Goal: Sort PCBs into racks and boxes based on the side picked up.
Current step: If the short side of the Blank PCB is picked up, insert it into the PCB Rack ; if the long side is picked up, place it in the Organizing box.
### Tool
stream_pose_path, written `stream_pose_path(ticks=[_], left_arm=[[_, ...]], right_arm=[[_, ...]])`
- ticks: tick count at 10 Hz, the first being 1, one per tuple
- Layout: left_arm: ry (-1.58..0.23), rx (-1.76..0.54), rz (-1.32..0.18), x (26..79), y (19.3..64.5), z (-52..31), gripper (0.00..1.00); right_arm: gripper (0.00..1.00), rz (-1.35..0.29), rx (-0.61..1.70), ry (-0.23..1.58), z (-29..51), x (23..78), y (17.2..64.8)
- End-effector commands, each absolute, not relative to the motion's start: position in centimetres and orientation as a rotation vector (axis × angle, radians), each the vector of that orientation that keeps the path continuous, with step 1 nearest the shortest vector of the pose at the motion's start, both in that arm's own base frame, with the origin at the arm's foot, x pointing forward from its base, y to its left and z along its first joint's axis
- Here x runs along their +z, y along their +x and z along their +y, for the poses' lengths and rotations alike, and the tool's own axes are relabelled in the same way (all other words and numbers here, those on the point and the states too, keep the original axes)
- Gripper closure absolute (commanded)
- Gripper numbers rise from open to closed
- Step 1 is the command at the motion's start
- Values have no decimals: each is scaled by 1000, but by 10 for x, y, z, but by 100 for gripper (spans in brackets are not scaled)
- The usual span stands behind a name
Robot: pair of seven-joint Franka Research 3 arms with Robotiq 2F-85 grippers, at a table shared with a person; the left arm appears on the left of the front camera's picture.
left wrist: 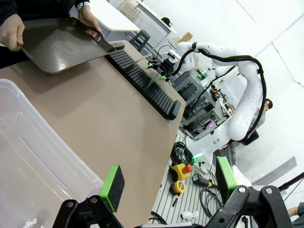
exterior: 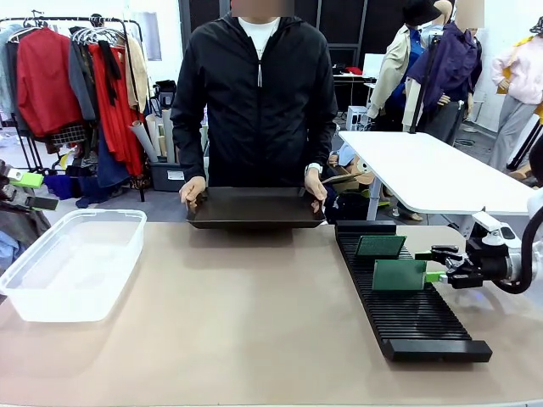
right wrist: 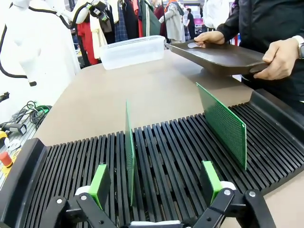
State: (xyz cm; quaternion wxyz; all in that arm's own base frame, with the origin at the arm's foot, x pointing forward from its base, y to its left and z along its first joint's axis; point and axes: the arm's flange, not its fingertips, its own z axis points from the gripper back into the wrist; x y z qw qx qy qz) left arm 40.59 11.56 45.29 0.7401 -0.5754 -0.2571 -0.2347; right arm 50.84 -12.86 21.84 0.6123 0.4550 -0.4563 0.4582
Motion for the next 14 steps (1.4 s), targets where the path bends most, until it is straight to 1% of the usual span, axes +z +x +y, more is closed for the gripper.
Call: stream_pose_path(ticks=[1, 12, 14], left_arm=[[-1264, -519, -568, 455, 406, 116, 0], [-1264, -519, -568, 455, 406, 116, 0], [-1264, -519, -568, 455, 406, 116, 0]], right_arm=[[0, -1061, 1073, 1040, -127, 221, 509], [0, -1052, 1057, 1049, -129, 218, 508], [0, -1027, 1031, 1096, -114, 261, 498]])
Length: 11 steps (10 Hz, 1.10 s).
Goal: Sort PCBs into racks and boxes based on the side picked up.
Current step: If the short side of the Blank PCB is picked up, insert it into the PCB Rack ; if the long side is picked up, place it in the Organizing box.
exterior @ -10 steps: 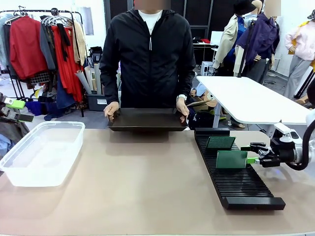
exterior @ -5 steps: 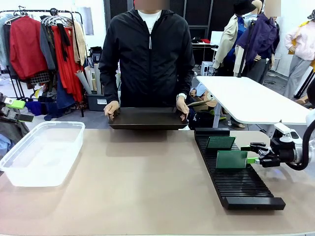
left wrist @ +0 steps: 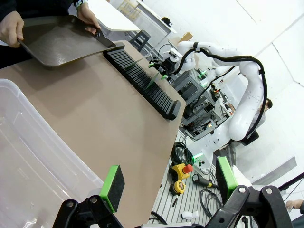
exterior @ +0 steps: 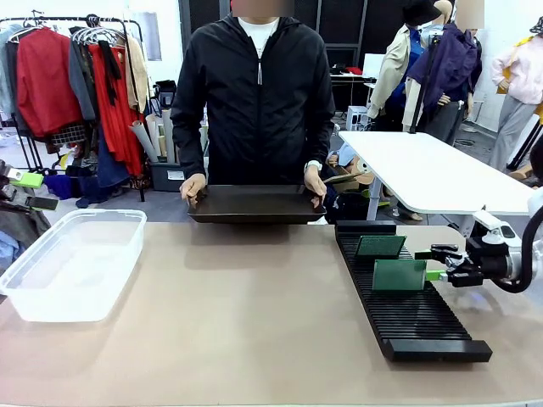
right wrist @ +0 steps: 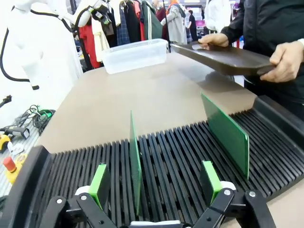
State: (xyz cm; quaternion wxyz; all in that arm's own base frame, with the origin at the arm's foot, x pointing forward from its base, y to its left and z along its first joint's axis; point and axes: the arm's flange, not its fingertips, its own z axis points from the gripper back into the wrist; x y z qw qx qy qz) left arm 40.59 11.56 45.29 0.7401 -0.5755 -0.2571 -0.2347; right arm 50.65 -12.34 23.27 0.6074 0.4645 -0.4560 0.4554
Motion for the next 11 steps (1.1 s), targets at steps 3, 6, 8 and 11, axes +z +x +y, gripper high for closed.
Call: stream_pose_path(ticks=[3, 6, 8, 11], left_arm=[[-1264, -519, -568, 455, 406, 116, 0], [-1264, -519, -568, 455, 406, 116, 0], [-1264, -519, -568, 455, 406, 116, 0], [-1264, -519, -568, 455, 406, 116, 0]], right_arm=[[0, -954, 1028, 1074, -104, 325, 466], [0, -890, 922, 1135, -96, 385, 413], [0, -749, 730, 1169, -91, 409, 377], [0, -584, 351, 1271, -85, 422, 363]])
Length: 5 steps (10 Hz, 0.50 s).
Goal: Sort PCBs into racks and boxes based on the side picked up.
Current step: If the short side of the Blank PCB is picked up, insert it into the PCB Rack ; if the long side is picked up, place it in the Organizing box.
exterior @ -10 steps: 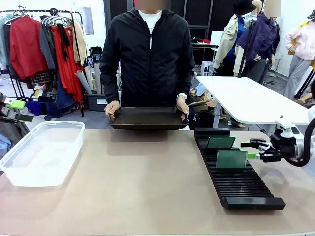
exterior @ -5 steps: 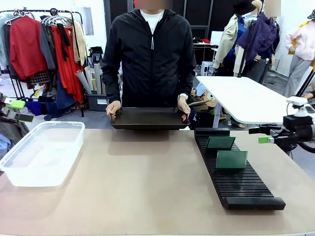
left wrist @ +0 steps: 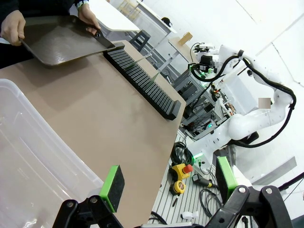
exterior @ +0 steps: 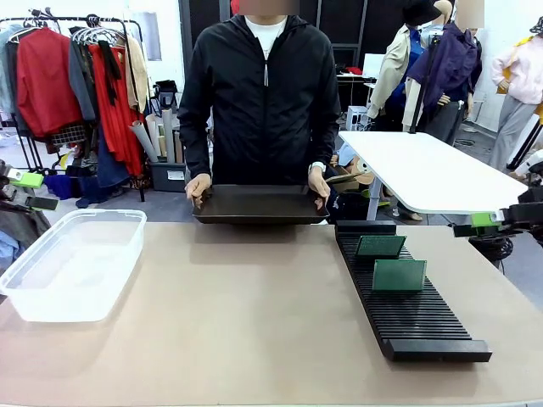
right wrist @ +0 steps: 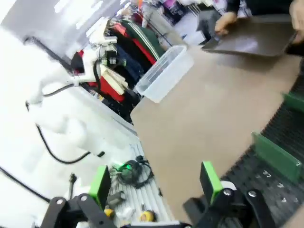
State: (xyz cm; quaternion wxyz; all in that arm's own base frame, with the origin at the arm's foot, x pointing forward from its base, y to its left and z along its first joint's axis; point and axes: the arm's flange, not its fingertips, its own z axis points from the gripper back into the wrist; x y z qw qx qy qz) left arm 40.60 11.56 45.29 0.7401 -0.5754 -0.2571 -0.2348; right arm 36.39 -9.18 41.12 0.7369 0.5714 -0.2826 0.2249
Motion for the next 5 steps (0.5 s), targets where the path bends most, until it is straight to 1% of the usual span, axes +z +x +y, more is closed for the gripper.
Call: stream_pose_path(ticks=[1, 3, 4, 5], left_arm=[[-1264, -519, -568, 455, 406, 116, 0], [-1264, -519, -568, 455, 406, 116, 0], [-1264, -519, -568, 455, 406, 116, 0], [-1264, -519, -568, 455, 406, 116, 0]], right_arm=[[0, -558, 291, 1269, -82, 428, 362], [0, -524, 226, 1306, -75, 436, 362], [0, -532, 321, 1274, -91, 420, 364], [0, -532, 321, 1274, -91, 420, 364]])
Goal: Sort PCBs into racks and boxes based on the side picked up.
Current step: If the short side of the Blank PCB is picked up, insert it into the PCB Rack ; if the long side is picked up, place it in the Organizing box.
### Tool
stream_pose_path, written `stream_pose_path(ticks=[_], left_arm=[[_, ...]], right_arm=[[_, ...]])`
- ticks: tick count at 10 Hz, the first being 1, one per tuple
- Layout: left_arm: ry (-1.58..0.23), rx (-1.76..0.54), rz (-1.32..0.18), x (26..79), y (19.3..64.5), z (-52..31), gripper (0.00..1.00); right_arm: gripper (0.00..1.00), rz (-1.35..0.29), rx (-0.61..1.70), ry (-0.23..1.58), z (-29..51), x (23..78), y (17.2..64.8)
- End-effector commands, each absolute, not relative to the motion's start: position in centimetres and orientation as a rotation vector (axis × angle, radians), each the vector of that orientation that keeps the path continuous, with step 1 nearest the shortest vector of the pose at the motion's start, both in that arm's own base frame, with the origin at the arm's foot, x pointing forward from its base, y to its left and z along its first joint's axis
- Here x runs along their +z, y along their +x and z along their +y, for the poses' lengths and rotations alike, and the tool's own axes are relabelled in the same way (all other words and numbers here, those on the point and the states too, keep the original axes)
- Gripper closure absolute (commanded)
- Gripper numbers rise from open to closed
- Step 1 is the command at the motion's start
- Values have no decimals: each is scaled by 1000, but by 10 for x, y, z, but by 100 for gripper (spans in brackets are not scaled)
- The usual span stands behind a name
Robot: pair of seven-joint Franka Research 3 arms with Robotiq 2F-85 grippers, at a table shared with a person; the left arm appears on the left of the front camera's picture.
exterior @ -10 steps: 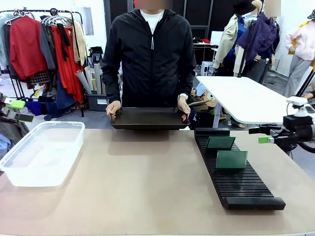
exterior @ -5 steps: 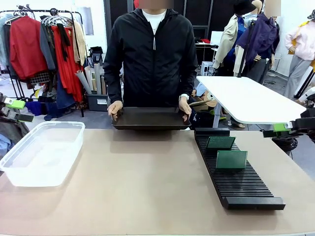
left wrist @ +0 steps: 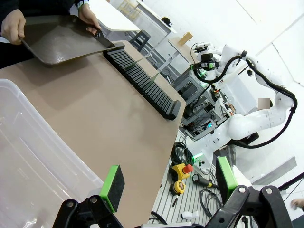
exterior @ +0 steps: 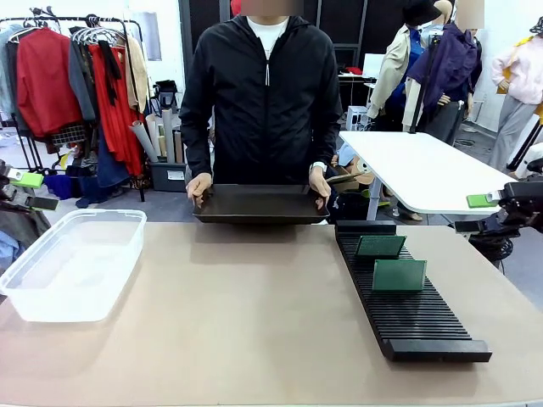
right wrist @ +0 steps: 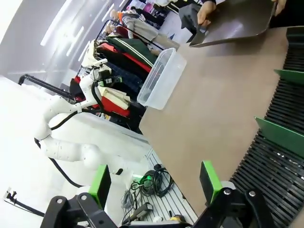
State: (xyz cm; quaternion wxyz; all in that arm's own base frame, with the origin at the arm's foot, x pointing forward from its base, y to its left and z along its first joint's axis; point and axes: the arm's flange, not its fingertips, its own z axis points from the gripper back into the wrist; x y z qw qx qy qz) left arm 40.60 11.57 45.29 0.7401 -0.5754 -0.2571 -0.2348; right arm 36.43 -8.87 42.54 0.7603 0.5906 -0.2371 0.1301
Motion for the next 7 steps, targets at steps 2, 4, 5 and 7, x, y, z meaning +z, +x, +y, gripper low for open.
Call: stream_pose_path(ticks=[2, 4, 5, 7], left_arm=[[-1264, -519, -568, 455, 406, 116, 0], [-1264, -519, -568, 455, 406, 116, 0], [-1264, -519, -568, 455, 406, 116, 0], [-1264, -519, -568, 455, 406, 116, 0]], right_arm=[[0, -532, 321, 1274, -91, 420, 364], [0, -532, 321, 1274, -91, 420, 364], [0, -532, 321, 1274, -91, 420, 364], [0, -532, 321, 1274, -91, 420, 364]])
